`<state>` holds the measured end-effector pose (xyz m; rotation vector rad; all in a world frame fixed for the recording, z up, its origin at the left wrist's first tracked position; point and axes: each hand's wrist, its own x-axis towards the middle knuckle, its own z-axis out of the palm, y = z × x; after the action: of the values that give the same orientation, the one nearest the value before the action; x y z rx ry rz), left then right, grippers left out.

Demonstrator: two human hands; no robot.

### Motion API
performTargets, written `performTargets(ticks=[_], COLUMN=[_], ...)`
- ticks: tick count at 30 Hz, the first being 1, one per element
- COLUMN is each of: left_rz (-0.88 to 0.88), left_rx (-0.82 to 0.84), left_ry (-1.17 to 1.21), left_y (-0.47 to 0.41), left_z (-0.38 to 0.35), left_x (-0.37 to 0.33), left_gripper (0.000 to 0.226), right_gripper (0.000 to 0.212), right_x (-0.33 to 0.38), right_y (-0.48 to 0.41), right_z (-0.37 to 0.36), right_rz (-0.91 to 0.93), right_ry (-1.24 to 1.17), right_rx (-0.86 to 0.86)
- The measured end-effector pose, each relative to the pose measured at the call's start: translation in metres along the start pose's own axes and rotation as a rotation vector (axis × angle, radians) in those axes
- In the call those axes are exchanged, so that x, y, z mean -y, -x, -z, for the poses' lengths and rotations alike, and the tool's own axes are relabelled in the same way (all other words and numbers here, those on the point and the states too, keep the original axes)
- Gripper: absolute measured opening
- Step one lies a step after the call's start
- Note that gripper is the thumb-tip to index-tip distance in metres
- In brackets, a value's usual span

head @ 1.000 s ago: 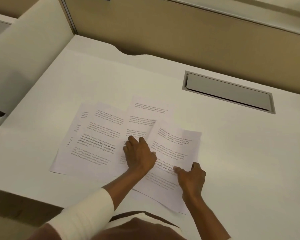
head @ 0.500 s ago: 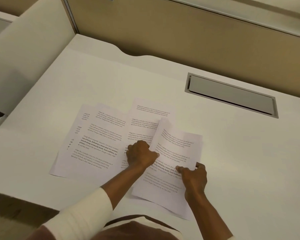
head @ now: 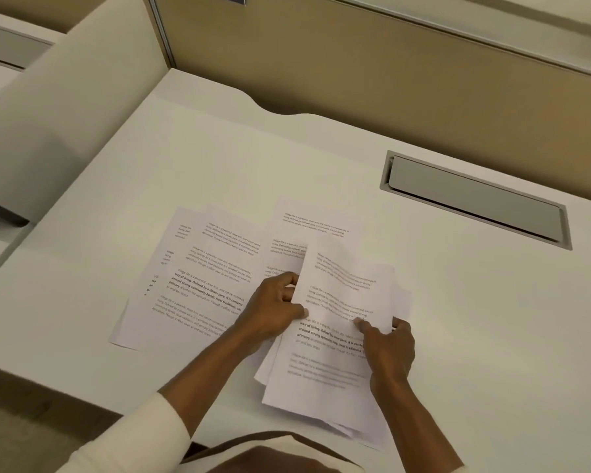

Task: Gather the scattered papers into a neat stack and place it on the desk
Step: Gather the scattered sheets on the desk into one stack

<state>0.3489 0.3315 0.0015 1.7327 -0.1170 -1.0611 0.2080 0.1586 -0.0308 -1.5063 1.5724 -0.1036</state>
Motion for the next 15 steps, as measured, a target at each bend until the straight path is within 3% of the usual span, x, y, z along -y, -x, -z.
performTargets(ticks=[5, 9, 15], left_rz=[-0.012, 0.028, 0.052], left_rx=[-0.019, -0.201, -0.518], left_ry=[0.125, 0.092, -0.15], left_y=[-0.002, -0.01, -0.018], left_z=[0.024, 0.036, 0.036], left_x=[0.008, 0.013, 0.016], left_gripper=[0.042, 0.038, 0.02], right_gripper=[0.069, 0.061, 0.068], right_x=[0.011, 0.026, 0.047], right_y=[-0.001, 0.004, 0.012], right_z=[-0.005, -0.017, -0.045], right_rz=[0.018, 0.095, 0.239], right_ry=[-0.03, 0.025, 0.217], right_rx=[0.042, 0.086, 0.116])
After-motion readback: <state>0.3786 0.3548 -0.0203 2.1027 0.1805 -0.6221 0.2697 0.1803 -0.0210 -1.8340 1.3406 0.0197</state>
